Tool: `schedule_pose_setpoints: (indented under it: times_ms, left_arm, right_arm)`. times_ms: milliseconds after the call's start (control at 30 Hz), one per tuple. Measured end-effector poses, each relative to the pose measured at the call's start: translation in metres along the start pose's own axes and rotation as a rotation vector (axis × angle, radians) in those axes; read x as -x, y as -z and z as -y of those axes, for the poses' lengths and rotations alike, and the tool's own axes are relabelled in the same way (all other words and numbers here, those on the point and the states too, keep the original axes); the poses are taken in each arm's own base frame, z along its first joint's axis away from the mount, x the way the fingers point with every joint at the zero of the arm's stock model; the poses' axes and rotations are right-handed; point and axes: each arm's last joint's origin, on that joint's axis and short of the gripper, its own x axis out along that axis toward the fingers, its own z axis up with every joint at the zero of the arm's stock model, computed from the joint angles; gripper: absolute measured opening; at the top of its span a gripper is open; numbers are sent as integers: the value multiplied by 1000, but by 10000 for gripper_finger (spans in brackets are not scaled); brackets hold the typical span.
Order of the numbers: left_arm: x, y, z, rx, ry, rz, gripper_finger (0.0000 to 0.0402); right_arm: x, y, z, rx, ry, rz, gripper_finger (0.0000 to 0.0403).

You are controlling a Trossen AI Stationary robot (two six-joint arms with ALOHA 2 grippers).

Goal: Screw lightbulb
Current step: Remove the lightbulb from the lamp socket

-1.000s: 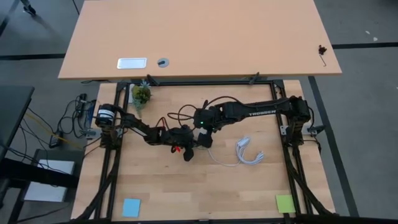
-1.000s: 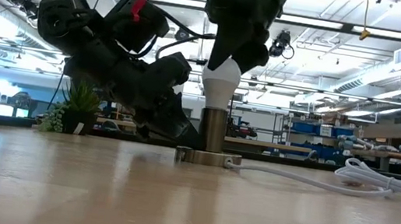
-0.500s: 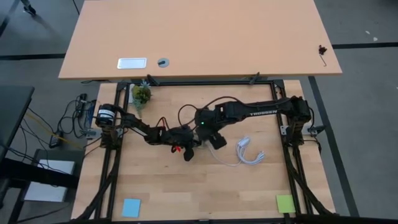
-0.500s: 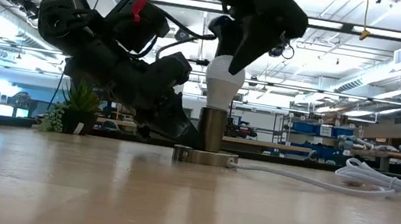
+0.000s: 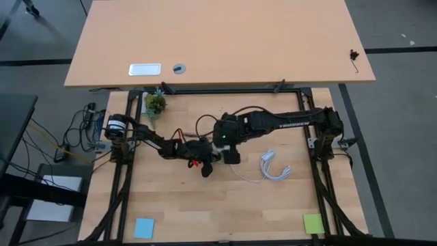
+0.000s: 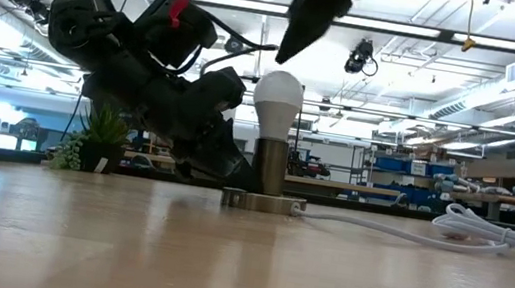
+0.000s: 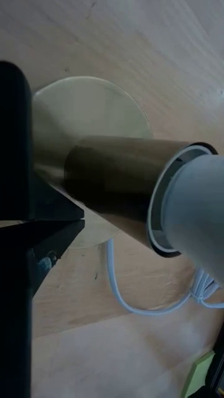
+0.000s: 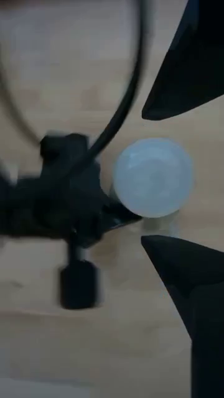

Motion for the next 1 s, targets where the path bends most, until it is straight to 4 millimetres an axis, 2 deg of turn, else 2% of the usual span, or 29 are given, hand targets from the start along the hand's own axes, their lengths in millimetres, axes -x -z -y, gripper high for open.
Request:
schedule_pose_setpoints:
  times_ms: [100, 200, 467, 800, 1000]
  left_arm:
    - [0, 0, 0, 0, 0, 0, 0]
    - [0, 0, 0, 0, 0, 0, 0]
    - [0, 0, 0, 0, 0, 0, 0]
    - [0, 0, 0, -10, 1, 0, 0]
    - [0, 0, 0, -12, 1, 0, 0]
  right_arm:
    - [0, 4, 3, -321, -9, -40, 331]
    - [-6, 7, 6, -468, -13, -48, 338]
    - [-25, 12, 14, -447, 5, -25, 341]
    - [-32, 14, 13, -383, 0, -7, 335]
    - [-32, 13, 13, -288, -1, 2, 335]
